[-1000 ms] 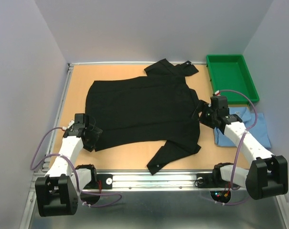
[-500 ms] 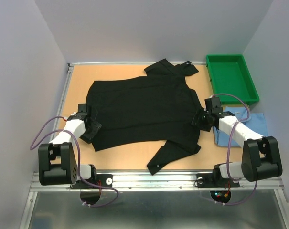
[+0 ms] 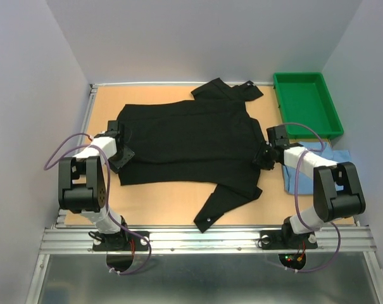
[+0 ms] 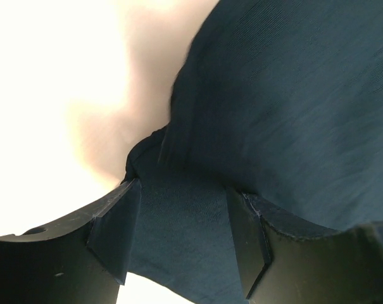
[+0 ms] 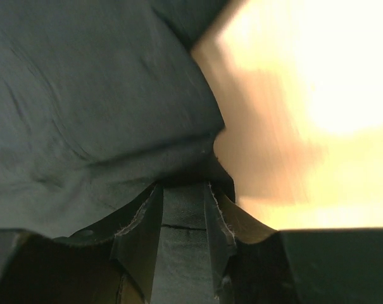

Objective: Fold and stack the long sleeve shirts
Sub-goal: Fold the shirt

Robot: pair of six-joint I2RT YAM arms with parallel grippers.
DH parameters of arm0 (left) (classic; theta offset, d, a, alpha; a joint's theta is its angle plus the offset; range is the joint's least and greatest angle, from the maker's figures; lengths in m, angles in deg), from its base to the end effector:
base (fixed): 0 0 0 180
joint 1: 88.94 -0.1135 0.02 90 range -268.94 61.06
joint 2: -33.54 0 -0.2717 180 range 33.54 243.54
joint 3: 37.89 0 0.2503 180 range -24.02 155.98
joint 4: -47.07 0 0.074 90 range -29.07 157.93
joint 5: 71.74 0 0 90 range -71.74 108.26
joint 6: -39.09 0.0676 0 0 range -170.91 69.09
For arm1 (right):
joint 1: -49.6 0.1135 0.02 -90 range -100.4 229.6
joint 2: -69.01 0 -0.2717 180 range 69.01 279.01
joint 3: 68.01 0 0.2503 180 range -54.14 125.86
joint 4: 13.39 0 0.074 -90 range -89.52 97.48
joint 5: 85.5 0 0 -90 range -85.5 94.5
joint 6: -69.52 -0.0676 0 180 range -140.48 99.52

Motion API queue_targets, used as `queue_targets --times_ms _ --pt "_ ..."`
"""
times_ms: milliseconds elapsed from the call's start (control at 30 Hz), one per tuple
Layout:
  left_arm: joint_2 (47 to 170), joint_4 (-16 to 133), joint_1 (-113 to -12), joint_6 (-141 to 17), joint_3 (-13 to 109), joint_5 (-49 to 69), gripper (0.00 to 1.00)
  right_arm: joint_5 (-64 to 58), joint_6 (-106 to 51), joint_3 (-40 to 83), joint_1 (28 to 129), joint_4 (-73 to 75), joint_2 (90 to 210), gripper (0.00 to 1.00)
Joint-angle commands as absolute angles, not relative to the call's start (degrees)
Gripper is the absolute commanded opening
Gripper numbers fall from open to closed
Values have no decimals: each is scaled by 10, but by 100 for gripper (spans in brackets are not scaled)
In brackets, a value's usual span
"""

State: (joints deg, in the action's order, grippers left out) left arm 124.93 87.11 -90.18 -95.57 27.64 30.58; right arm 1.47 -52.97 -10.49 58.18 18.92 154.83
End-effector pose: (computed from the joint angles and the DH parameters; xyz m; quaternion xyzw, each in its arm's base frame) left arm 0.3086 0.0211 0.1481 -0.3998 0.8866 0.0207 0.2317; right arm 0.2862 0.0468 0.1425 0.1937 0.9474 0.1129 0.2285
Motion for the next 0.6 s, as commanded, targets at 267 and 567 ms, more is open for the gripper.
queue_targets --times_ms 267,567 --pt "1194 882 -918 -959 277 318 73 13 -545 -78 578 174 1488 64" --pt "1074 926 -919 -1020 169 336 74 -13 -551 -95 578 203 1413 73"
